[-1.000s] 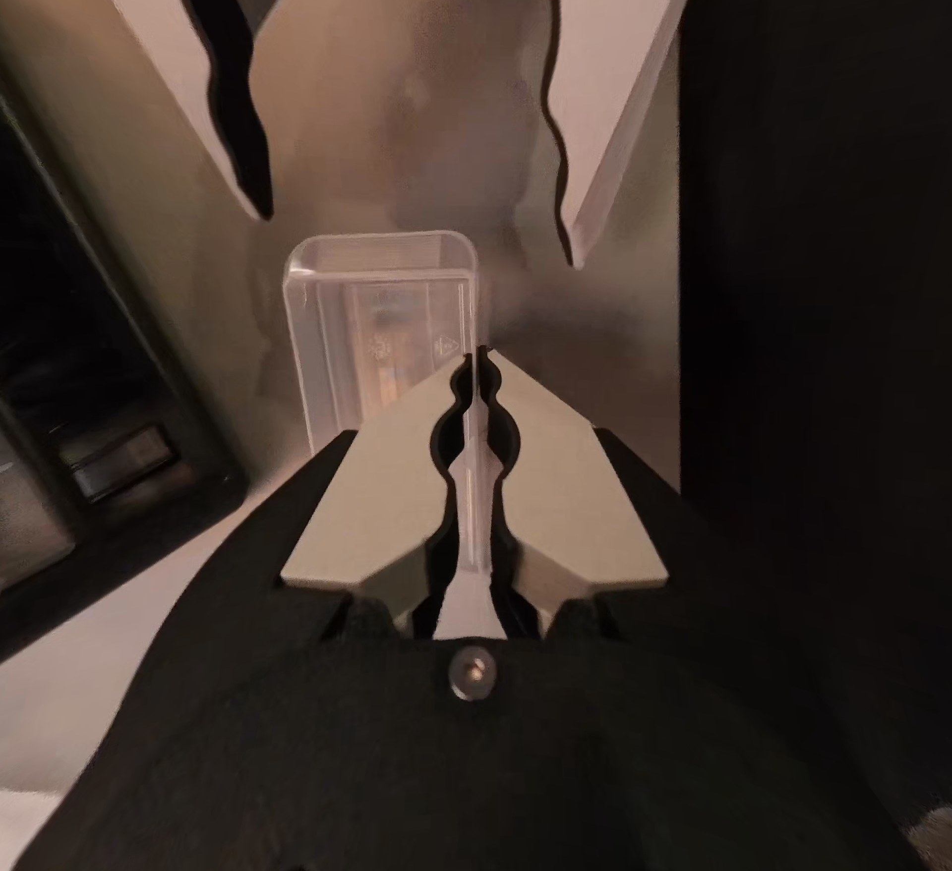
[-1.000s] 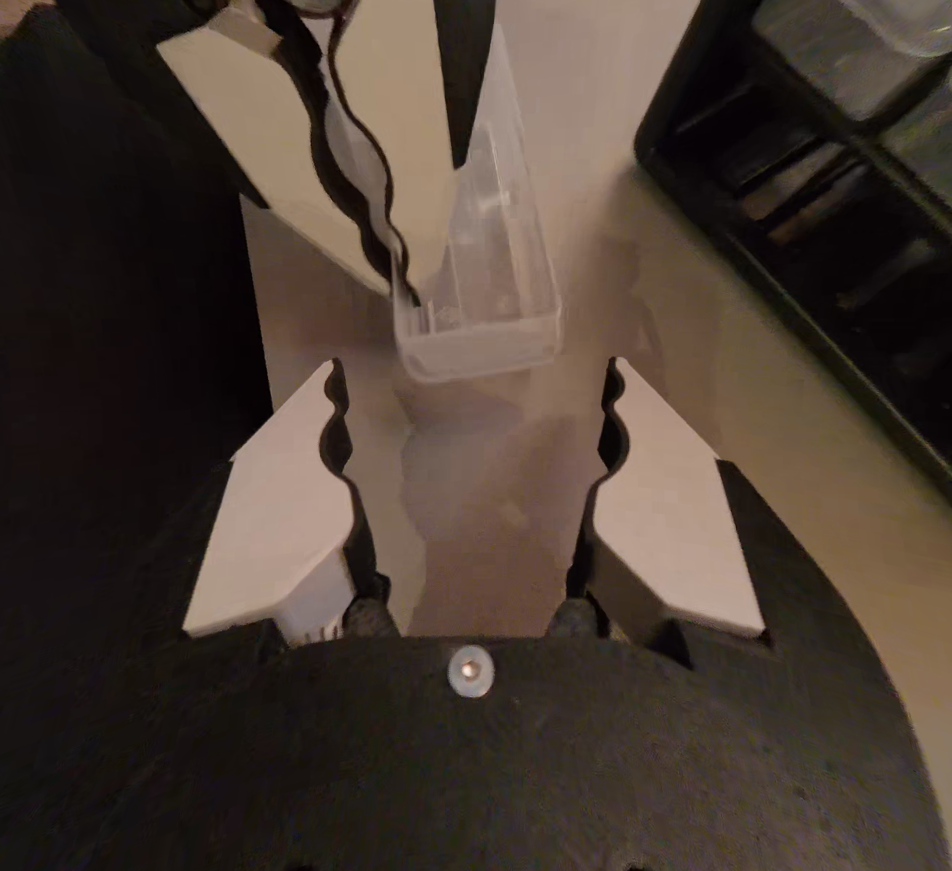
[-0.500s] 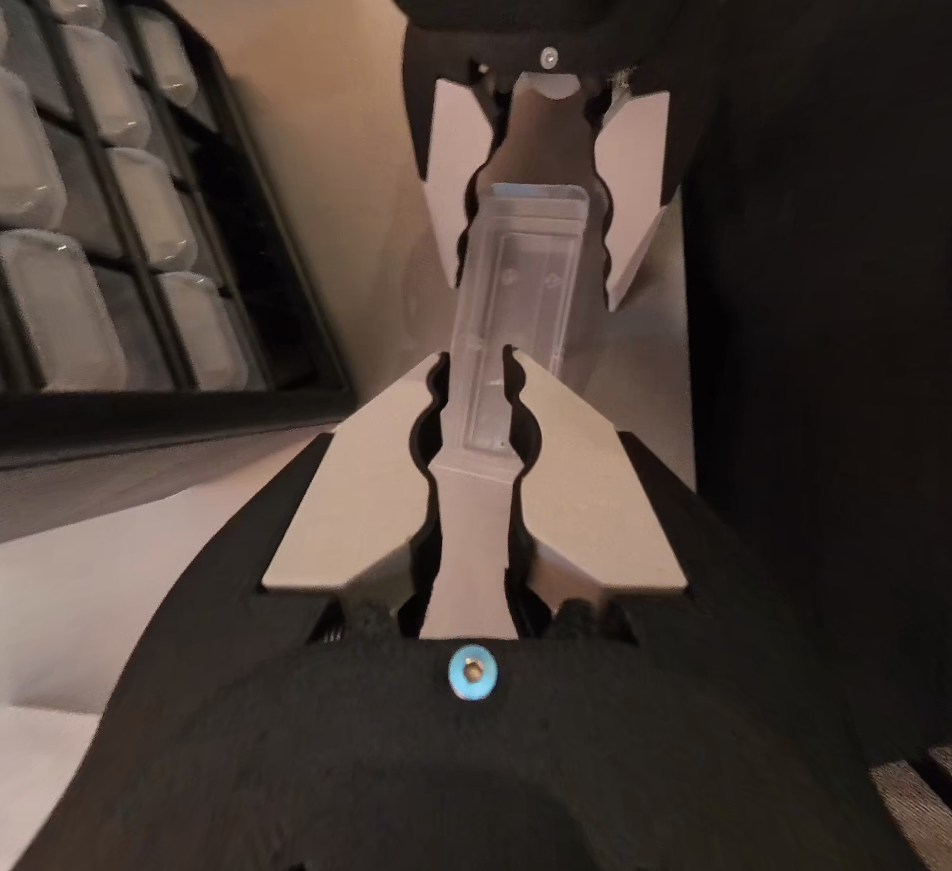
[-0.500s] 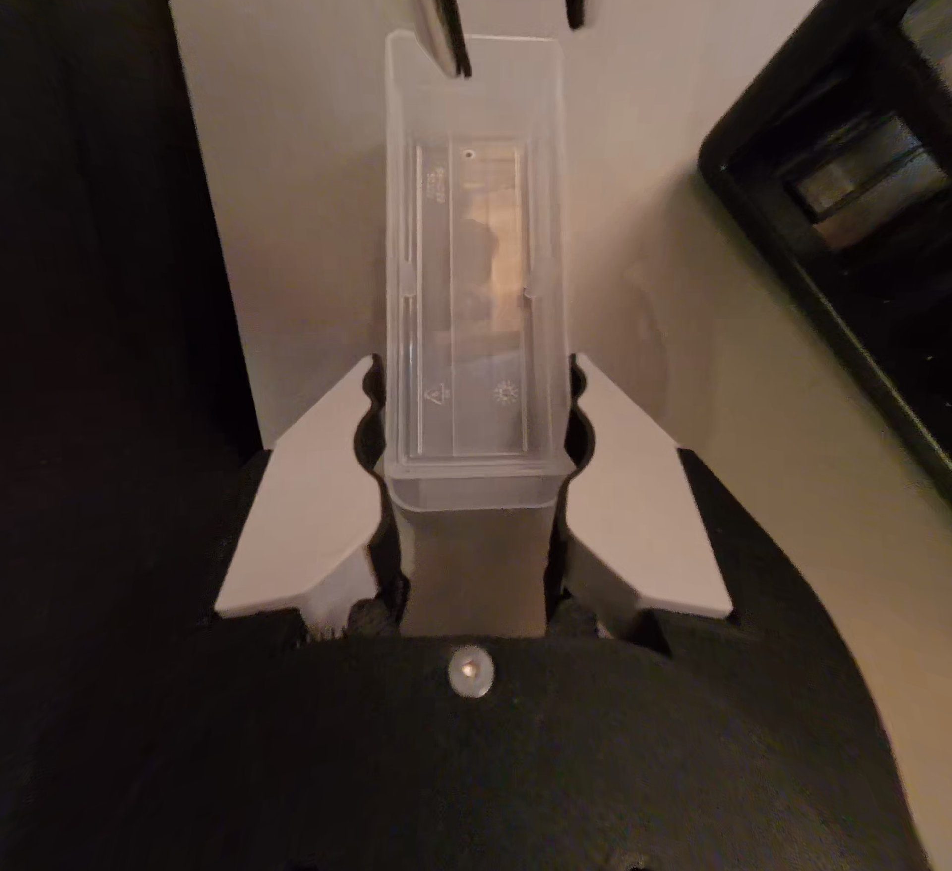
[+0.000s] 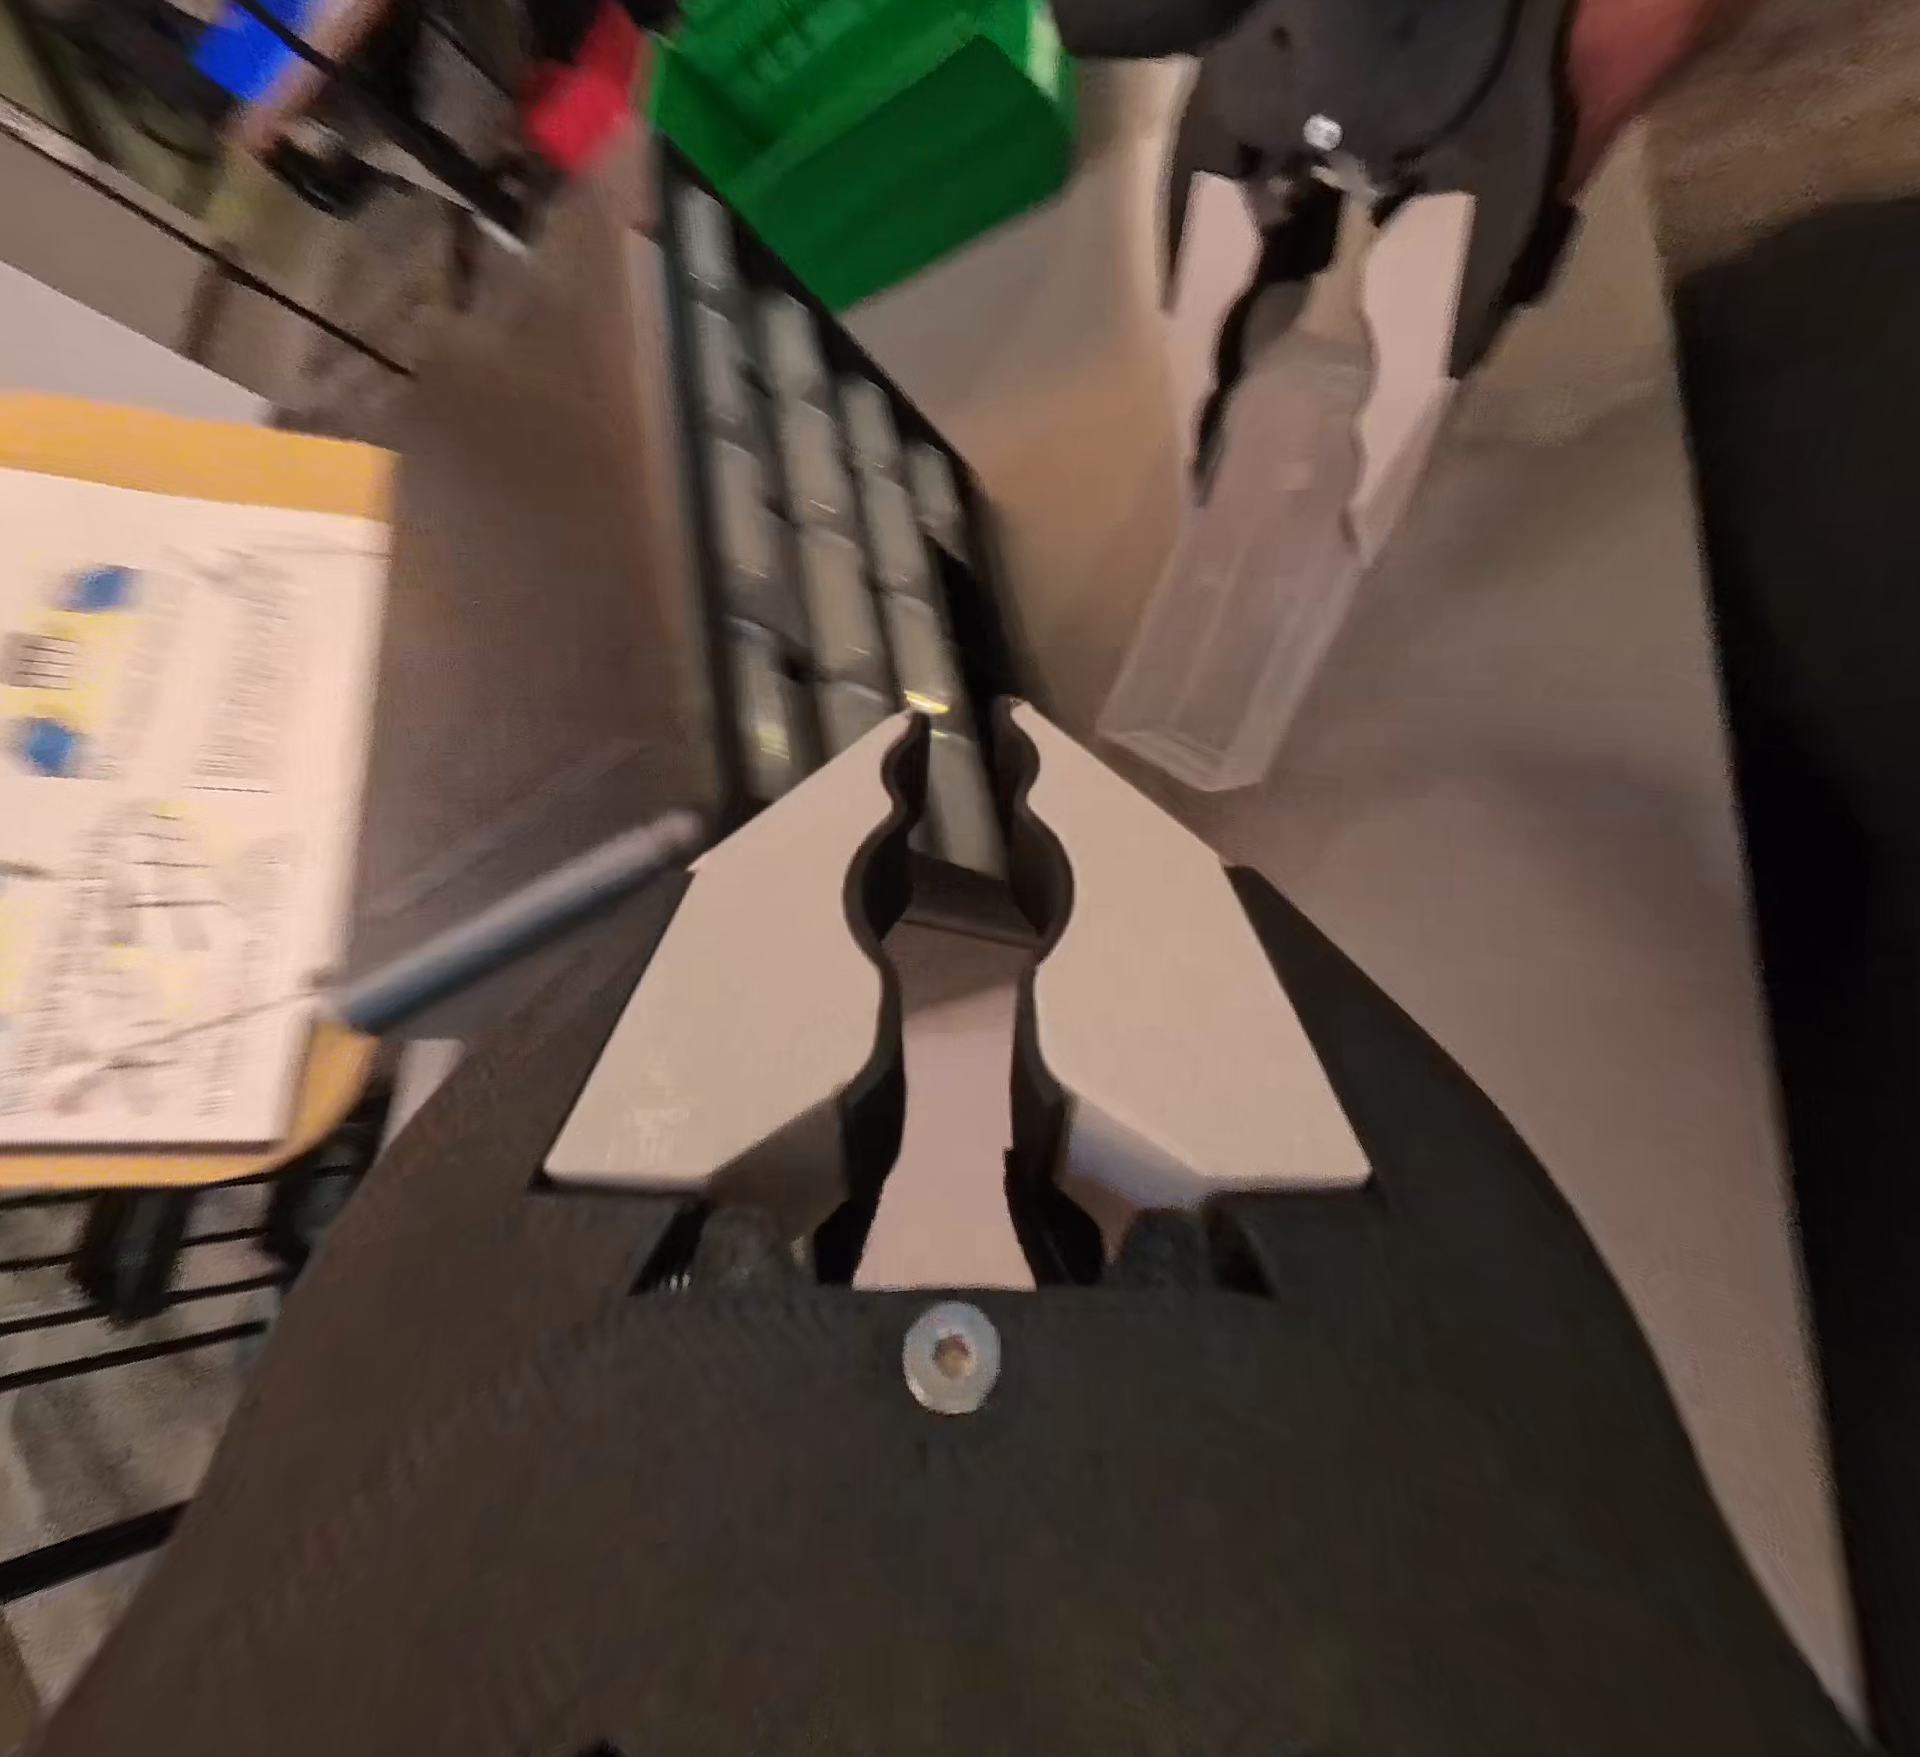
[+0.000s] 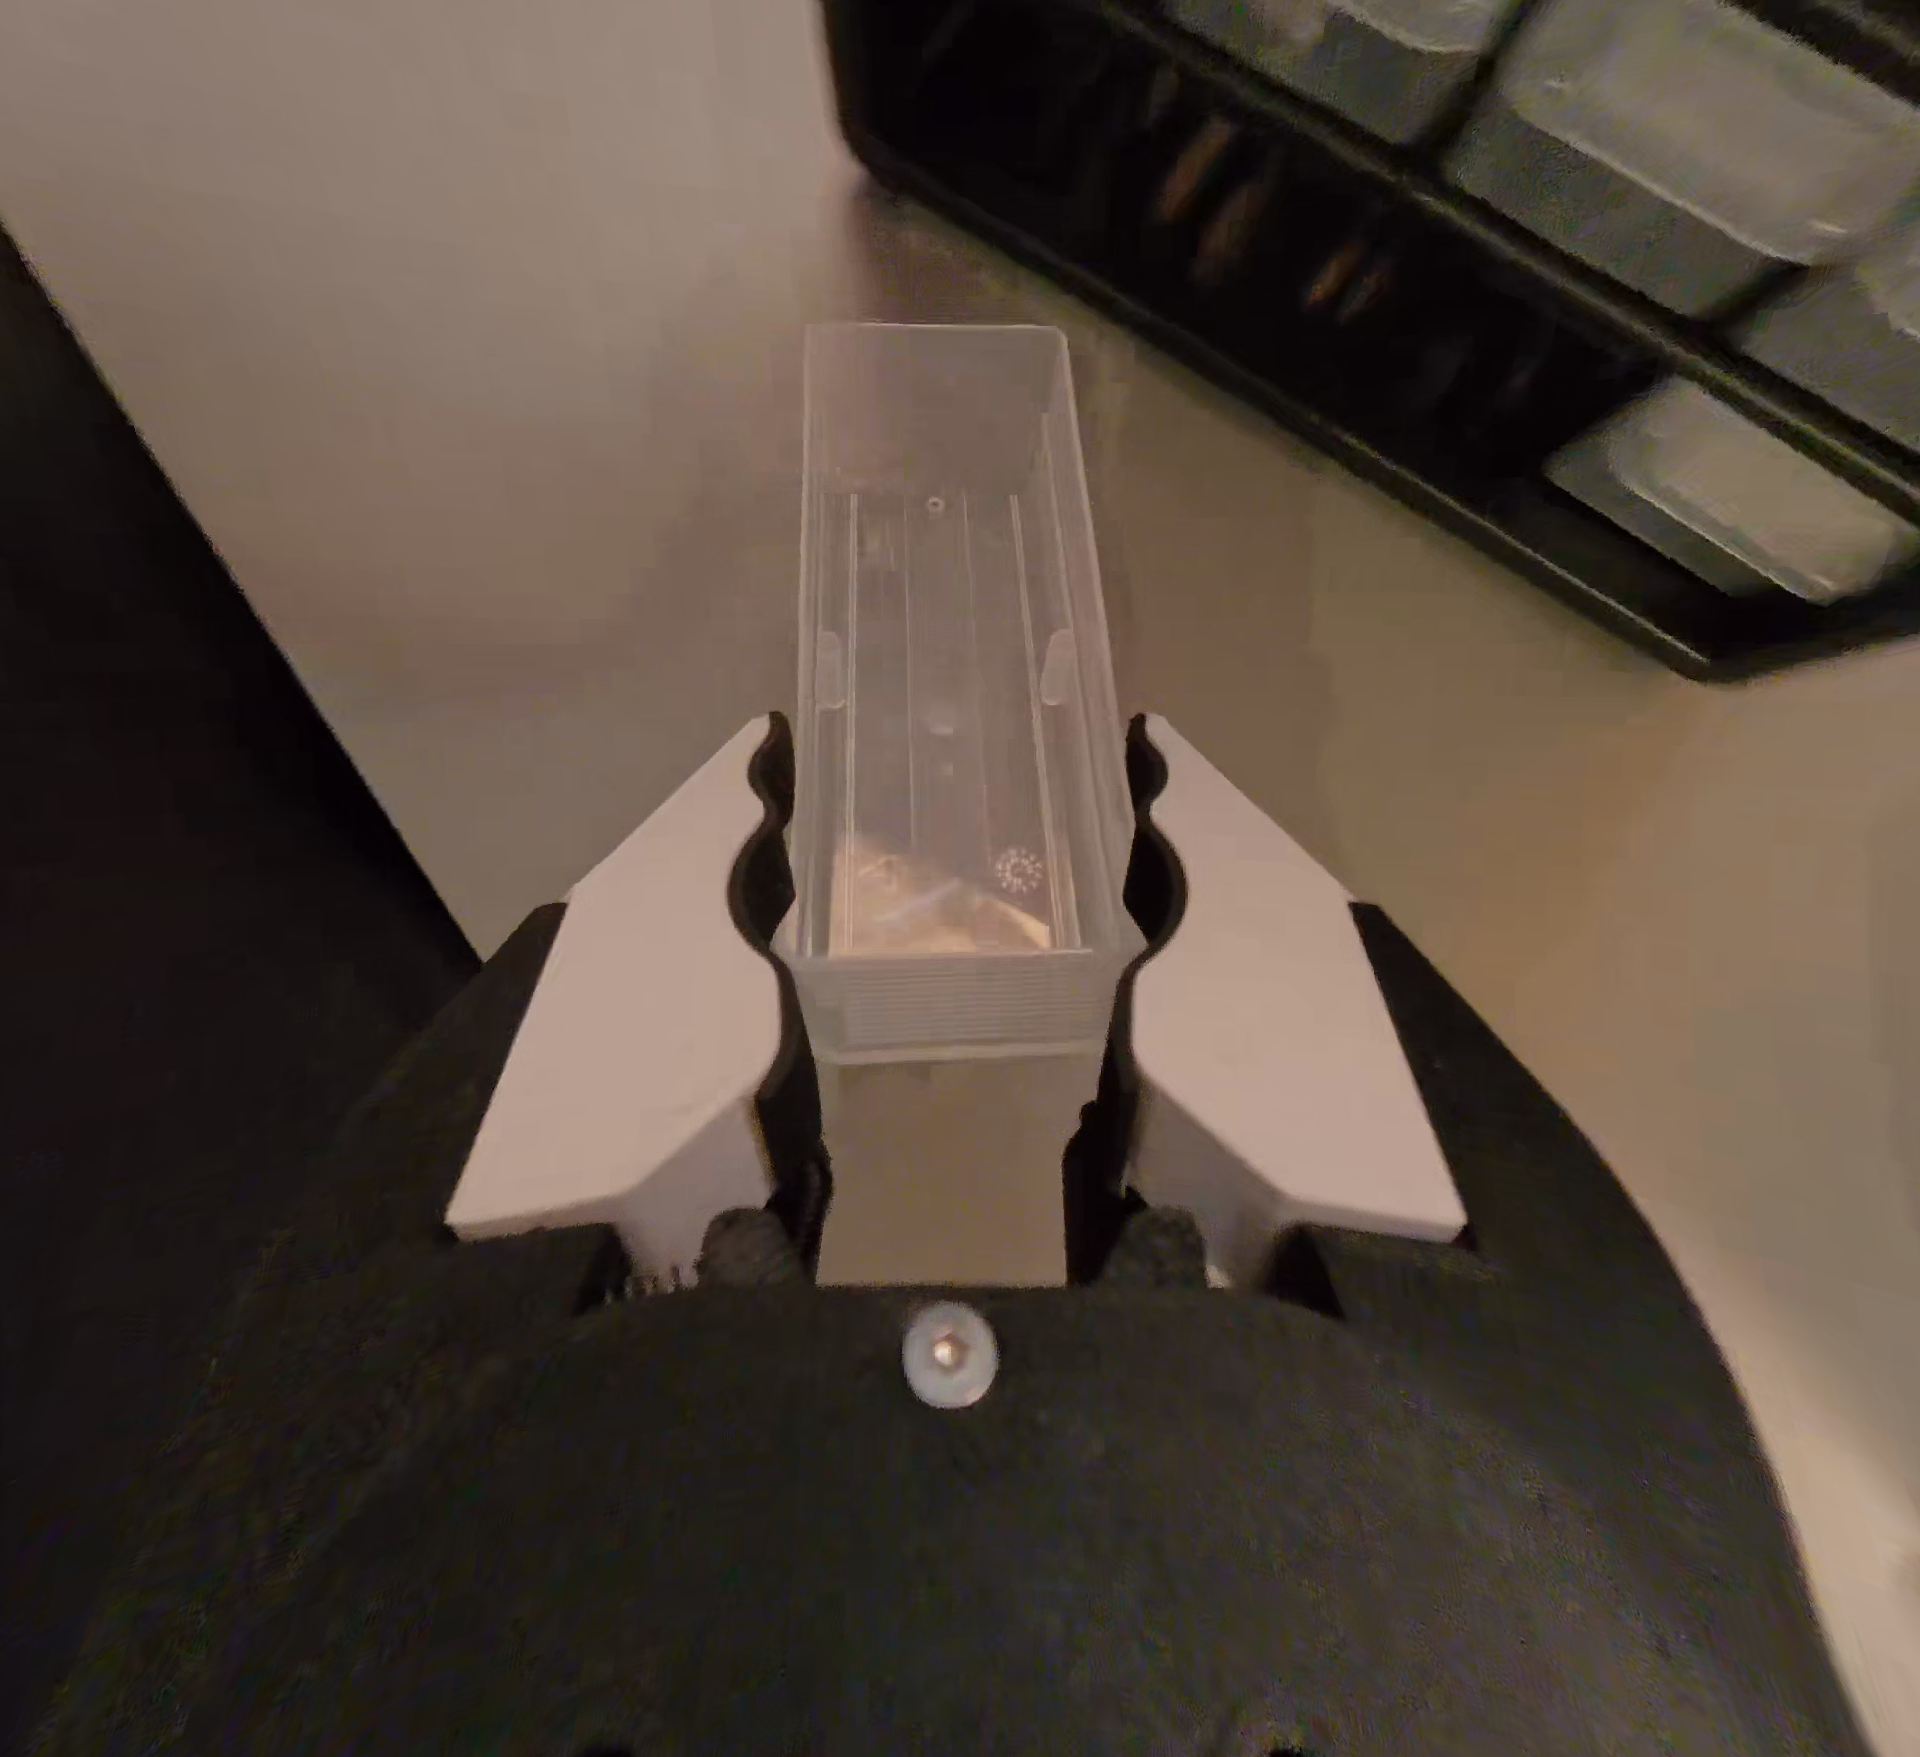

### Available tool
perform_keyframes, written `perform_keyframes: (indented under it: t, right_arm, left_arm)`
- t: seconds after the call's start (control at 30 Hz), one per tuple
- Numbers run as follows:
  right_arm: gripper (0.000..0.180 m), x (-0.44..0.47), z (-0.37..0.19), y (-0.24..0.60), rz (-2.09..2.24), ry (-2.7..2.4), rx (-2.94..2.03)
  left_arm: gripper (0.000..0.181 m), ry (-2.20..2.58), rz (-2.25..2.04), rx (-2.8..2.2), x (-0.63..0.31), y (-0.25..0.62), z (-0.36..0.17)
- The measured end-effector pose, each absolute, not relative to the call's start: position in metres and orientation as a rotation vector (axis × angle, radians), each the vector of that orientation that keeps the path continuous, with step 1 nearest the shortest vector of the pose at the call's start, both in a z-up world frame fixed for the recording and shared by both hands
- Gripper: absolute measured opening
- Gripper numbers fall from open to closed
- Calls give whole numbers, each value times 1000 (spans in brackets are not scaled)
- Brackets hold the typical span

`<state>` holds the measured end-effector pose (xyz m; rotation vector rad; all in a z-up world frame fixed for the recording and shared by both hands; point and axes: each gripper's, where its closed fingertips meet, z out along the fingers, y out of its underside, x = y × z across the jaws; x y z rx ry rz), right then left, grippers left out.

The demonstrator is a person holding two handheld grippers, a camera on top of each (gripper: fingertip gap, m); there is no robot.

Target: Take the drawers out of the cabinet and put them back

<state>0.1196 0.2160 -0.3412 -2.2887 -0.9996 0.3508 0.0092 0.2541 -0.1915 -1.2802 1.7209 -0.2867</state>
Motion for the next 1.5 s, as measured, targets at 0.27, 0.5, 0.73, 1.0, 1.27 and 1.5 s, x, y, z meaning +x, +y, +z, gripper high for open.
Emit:
perform_keyframes:
  t: [0.27, 0.5, 0.73, 1.0, 1.27, 1.5]
  right_arm:
    - [61, 168, -324, 245, 325, -560, -2341]
    - [60, 175, -325, 263, 289, -410, -2338]
    - [60, 176, -329, 269, 232, -402, -2334]
    - [59, 177, -333, 272, 219, -414, -2355]
    - [59, 173, -330, 277, 218, -367, -2317]
    - [60, 160, -323, 291, 200, -292, -2228]
  left_arm:
    - [19, 1518, -111, -1237, 25, 339, -115]
    - [38, 1516, -220, -1478, 49, 405, -140]
    - [41, 1504, -383, -1640, 63, 420, -165]
    - [40, 1483, -608, -1771, 69, 420, -171]
    - [37, 1496, -623, -1797, 69, 419, -173]
    - [35, 1499, -632, -1803, 69, 419, -174]
